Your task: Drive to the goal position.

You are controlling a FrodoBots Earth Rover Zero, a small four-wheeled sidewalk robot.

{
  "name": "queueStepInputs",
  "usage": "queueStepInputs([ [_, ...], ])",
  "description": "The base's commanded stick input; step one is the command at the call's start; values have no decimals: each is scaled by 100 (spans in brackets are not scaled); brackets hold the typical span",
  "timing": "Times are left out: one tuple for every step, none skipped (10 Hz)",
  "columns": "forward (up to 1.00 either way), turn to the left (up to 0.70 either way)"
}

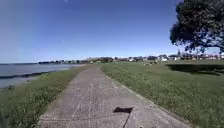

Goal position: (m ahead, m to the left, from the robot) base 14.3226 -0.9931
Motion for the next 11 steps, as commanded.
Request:
queueStepInputs([
  [70,0],
  [70,0],
  [70,0],
  [70,0],
  [70,0],
  [70,16],
  [70,35],
  [70,35],
  [70,0],
  [70,0],
  [70,0],
])
